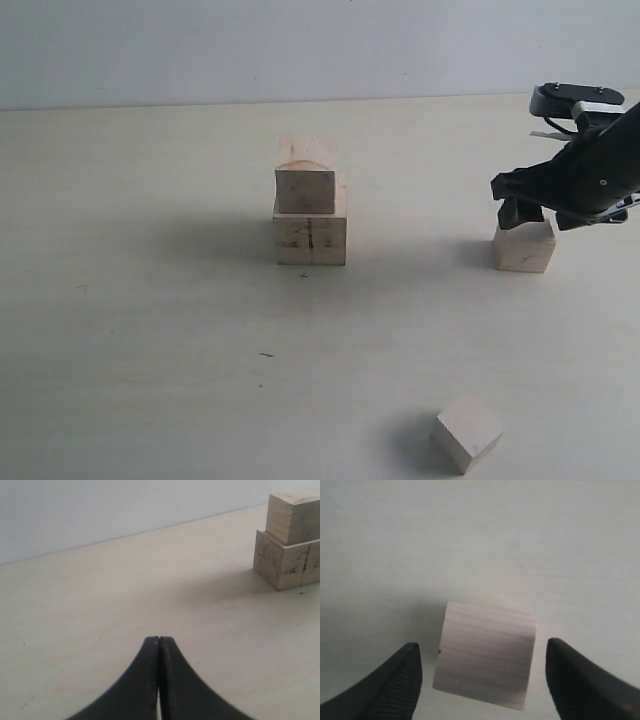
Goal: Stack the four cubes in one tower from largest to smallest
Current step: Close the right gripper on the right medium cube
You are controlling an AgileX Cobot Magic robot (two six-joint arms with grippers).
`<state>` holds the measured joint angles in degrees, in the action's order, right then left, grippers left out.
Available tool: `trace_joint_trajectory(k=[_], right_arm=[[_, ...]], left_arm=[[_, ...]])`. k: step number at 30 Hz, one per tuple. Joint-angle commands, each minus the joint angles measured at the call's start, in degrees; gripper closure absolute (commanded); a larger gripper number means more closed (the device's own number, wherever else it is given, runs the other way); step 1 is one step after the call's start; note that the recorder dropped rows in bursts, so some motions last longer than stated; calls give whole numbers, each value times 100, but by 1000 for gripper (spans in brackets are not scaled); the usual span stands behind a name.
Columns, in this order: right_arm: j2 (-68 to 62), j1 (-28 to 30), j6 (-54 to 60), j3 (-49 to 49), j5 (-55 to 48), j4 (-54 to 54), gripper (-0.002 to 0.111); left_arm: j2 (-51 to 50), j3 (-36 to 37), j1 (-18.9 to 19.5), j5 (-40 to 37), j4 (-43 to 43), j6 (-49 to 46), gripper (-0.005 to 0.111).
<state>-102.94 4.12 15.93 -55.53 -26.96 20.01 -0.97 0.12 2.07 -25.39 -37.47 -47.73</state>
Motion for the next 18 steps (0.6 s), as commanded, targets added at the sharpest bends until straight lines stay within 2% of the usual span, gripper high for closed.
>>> trace_joint_trajectory(k=[1, 10, 15, 18], right_arm=[[-125, 21, 42, -39, 119, -41, 41], [-244, 21, 42, -39, 97, -63, 44], [-304, 21, -175, -39, 31, -178, 50], [-304, 21, -352, -39, -172, -261, 59]], left_arm=[[25, -12, -38, 2, 10, -8, 107], [25, -12, -38, 2, 10, -8, 107], [25, -12, -38, 2, 10, -8, 107], [25, -12, -38, 2, 10, -8, 107]])
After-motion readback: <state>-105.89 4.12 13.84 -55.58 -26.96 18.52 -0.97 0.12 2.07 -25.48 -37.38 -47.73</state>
